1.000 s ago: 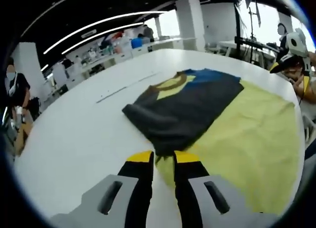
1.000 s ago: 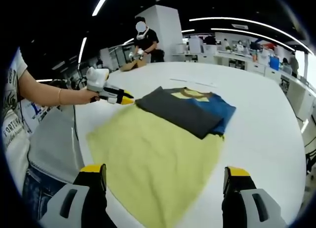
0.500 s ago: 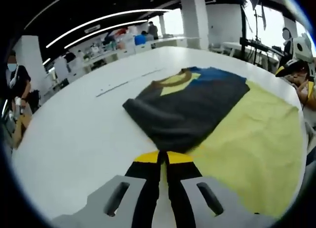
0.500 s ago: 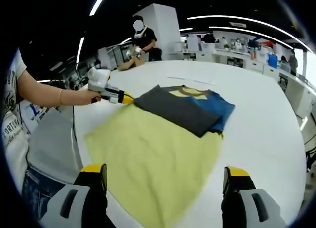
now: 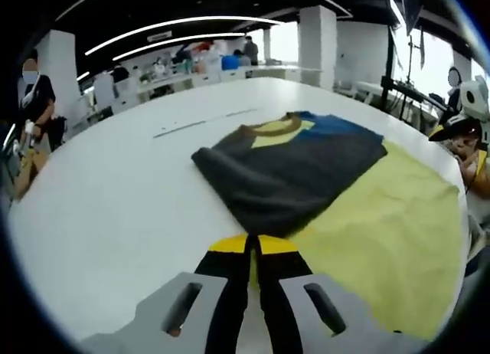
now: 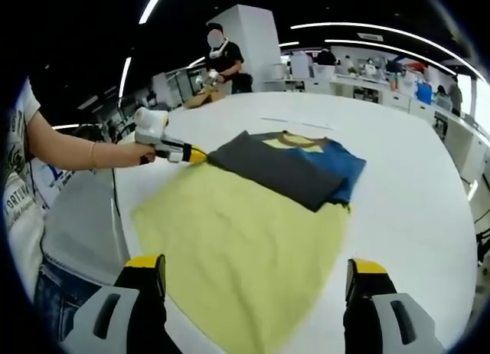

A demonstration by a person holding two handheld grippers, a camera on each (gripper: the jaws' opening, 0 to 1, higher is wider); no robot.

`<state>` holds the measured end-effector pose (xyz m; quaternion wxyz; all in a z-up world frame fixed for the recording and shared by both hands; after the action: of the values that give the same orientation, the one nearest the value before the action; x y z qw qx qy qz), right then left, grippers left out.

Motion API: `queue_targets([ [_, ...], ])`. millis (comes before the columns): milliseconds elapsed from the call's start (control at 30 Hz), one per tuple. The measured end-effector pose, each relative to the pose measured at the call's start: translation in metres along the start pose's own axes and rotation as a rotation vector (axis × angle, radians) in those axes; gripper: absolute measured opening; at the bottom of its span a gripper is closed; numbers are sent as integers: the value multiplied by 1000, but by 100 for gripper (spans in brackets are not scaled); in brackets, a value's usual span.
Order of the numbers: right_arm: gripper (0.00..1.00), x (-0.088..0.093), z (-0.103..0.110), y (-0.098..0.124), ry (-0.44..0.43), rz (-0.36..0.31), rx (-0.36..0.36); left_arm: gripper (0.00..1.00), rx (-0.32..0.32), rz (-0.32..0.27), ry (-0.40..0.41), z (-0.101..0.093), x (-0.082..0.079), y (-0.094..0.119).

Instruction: Fold the garment on the visible template until the final outline fits inside the template.

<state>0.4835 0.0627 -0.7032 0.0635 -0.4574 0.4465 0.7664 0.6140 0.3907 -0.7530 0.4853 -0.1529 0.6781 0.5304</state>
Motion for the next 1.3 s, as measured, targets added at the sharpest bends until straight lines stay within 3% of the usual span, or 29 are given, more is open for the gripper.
queue_targets([
  [167, 98, 1, 2, 0, 5, 3, -13, 3, 4, 5, 6, -1, 1, 6],
  [433, 98, 2, 6, -1, 9, 4, -52, 21, 48, -27, 38, -3, 2, 23],
  [733, 97, -2, 11, 2, 28, -4, -115, 47, 210, -80, 36, -31, -7, 52],
  [933, 97, 8, 14, 5, 68, 44, -143, 59, 274, -60, -11, -48, -2, 70],
  [1300, 95, 20, 20, 12, 118, 96, -180, 61, 400, -23, -24, -91, 18, 101],
])
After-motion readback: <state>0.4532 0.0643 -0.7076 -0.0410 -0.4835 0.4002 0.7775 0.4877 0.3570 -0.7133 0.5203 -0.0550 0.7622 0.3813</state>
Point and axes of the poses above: the point that each gripper's makers call its tool centre point, and the gripper's own axes: y roughly backward along the fingers, z roughly to its left, x roughly out of its underside, the point moved 4 cm from there along y, roughly backward along the fingers
